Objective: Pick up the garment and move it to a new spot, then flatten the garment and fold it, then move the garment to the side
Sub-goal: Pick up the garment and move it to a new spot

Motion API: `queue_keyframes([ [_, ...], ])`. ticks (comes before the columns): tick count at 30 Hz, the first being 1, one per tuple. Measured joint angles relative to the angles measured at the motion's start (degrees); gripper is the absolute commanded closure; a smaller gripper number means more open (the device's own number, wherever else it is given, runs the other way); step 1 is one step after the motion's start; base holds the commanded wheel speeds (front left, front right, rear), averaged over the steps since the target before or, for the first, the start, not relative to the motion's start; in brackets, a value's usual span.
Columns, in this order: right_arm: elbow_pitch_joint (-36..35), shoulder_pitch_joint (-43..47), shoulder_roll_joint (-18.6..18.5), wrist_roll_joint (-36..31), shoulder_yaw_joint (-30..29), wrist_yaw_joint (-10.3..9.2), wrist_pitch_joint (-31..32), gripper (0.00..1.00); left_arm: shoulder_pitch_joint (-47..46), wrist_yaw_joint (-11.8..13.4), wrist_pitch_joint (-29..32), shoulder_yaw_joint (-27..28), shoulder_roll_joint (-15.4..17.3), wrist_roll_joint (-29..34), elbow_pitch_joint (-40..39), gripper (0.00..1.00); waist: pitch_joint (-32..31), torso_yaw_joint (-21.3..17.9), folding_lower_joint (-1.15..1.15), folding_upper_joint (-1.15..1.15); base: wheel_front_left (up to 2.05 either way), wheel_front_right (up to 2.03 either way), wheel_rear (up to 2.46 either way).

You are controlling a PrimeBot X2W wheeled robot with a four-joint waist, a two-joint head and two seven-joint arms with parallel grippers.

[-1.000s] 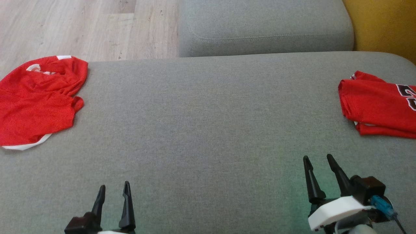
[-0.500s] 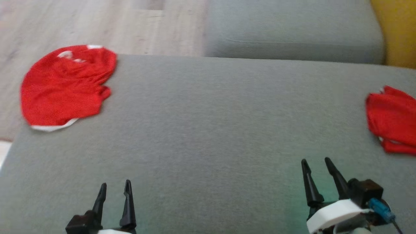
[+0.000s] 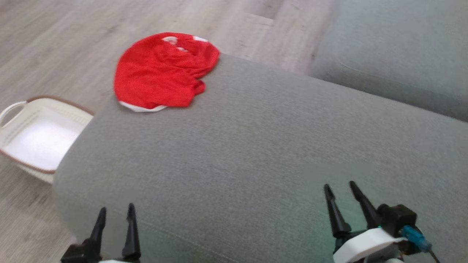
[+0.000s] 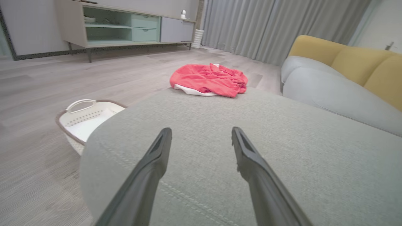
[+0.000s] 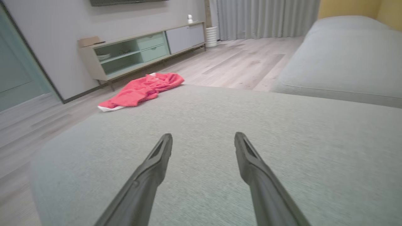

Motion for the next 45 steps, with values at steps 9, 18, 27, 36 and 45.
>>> queue_keyframes([
  [9, 0.4, -0.2, 0.0, 0.0, 2.8, 0.0, 0.0, 0.0, 3.2, 1.6, 0.0, 1.4, 0.7, -0.6, -3.0, 0.0, -0.8, 2.2, 0.0, 0.0, 0.0, 0.0, 0.0],
  [18, -2.1, -0.2, 0.0, -0.8, 1.7, 0.01, 0.8, 0.0, 2.7, 2.4, 0.2, 9.0, 7.2, -1.9, -14.7, 0.0, 0.3, 0.5, 0.0, 0.0, 0.0, 0.0, 0.0],
  [27, -9.9, -4.9, 0.0, -6.8, -1.6, 0.0, 5.4, 0.0, -14.6, -0.2, 10.2, 17.8, 22.9, -1.5, -18.4, 0.0, 7.4, -2.9, 0.01, 0.0, 0.0, 0.0, 0.0],
  [36, -17.7, -12.5, -0.1, -12.5, -1.9, 0.0, 11.1, 0.0, -42.5, -6.6, 18.0, 16.1, 23.7, -7.8, 2.7, 0.0, 17.9, -7.1, 0.02, 0.0, 0.0, 0.0, 0.0],
  [45, -27.9, -15.7, -0.2, -14.0, -0.5, 0.01, 15.5, 0.0, -54.2, -11.7, 21.3, 10.2, 16.5, -8.6, 24.7, 0.0, 29.3, -12.5, 0.02, 0.0, 0.0, 0.0, 0.0],
])
